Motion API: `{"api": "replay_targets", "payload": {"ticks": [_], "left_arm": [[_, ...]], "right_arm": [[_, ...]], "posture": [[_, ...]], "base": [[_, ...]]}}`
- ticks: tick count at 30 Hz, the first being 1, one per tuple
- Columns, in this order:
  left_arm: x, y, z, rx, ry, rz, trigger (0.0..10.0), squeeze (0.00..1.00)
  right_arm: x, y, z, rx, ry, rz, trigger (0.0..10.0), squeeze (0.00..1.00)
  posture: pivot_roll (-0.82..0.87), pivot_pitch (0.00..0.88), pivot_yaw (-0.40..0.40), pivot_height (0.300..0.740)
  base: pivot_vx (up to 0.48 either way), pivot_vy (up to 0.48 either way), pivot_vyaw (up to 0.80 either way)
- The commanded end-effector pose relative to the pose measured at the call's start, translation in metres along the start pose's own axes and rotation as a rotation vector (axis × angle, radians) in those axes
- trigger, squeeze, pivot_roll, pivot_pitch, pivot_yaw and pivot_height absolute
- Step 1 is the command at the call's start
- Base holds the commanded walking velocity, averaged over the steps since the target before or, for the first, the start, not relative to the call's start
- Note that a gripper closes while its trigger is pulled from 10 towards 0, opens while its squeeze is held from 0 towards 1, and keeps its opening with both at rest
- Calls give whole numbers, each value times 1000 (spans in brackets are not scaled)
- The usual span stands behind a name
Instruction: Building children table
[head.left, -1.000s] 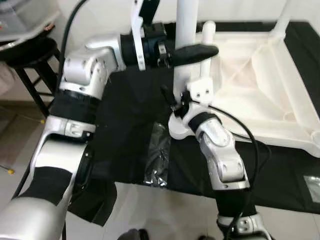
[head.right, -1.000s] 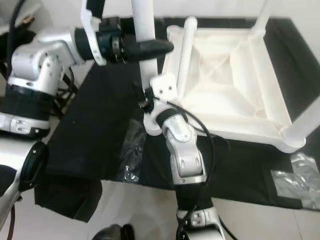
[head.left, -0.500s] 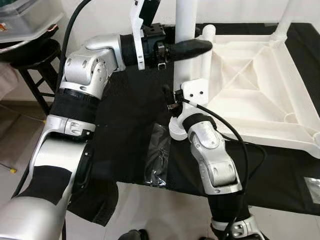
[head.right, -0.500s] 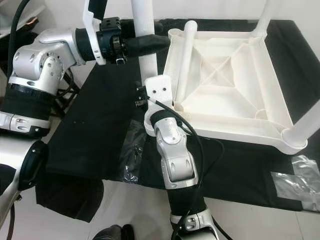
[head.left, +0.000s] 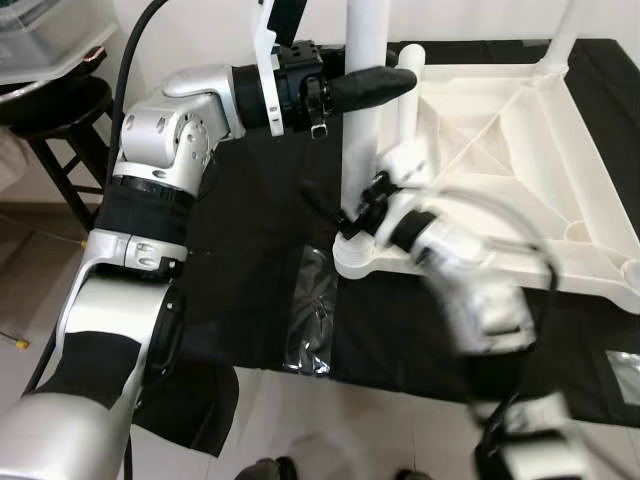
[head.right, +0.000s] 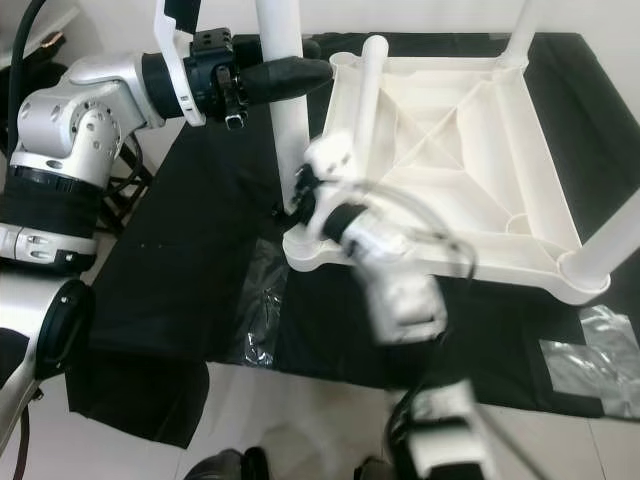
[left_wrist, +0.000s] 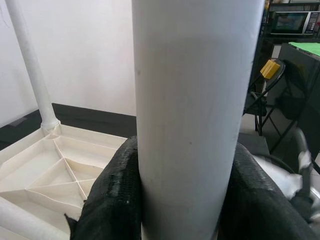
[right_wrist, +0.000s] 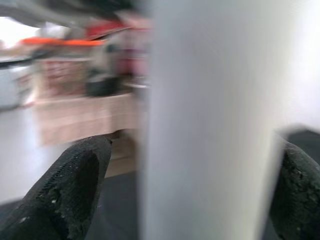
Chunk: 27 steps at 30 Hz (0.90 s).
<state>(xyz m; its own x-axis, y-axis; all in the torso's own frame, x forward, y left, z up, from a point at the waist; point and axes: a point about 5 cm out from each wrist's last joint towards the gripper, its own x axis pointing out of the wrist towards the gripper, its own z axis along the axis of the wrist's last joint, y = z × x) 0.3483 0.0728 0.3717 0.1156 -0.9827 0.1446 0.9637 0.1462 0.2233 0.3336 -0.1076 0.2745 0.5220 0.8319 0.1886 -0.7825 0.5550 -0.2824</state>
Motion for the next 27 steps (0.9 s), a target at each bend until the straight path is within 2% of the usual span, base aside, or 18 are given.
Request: {"api": "replay_targets", "payload": {"ticks": [1,2,11,12,13,14,15,16,27], "left_arm": [[2,-3,-5,-5,37,-32,0,0],[3,-5,-5,-5,37,-40,0,0],[3,-8,-5,-4,45,-63,0,0],[3,-8,-5,-3,48,-70,0,0],[3,-8,-5,-3,48,-70,0,0],[3,-9,-5,-3,50,-76,0,0],[3,-9,-5,-3,50,-76,0,0],[2,-10,-4,-2,51,-81,0,0],[3,-12,-3,1,49,-93,0,0]], "right_arm": [[0,5,-11,29,21,119,10000,0],[-3,-2,-12,28,53,201,10000,0],[-4,-16,-21,61,115,307,10000,0],[-4,-20,-24,77,130,325,4902,0],[-4,-20,-24,77,130,325,4902,0],[-4,-24,-27,90,143,326,1333,0],[-4,-24,-27,90,143,326,1333,0],[-5,-27,-30,102,153,333,0,0],[-14,-28,-37,131,165,382,0,0]], "posture": [[32,153,89,740],[33,151,90,740],[51,152,94,740],[55,152,94,740],[55,152,94,740],[58,153,93,740],[58,153,93,740],[63,153,92,740],[57,161,99,740]], "base": [[0,0,0],[0,0,0],[0,0,0],[0,0,0],[0,0,0],[0,0,0],[0,0,0],[0,0,0],[0,0,0]]}}
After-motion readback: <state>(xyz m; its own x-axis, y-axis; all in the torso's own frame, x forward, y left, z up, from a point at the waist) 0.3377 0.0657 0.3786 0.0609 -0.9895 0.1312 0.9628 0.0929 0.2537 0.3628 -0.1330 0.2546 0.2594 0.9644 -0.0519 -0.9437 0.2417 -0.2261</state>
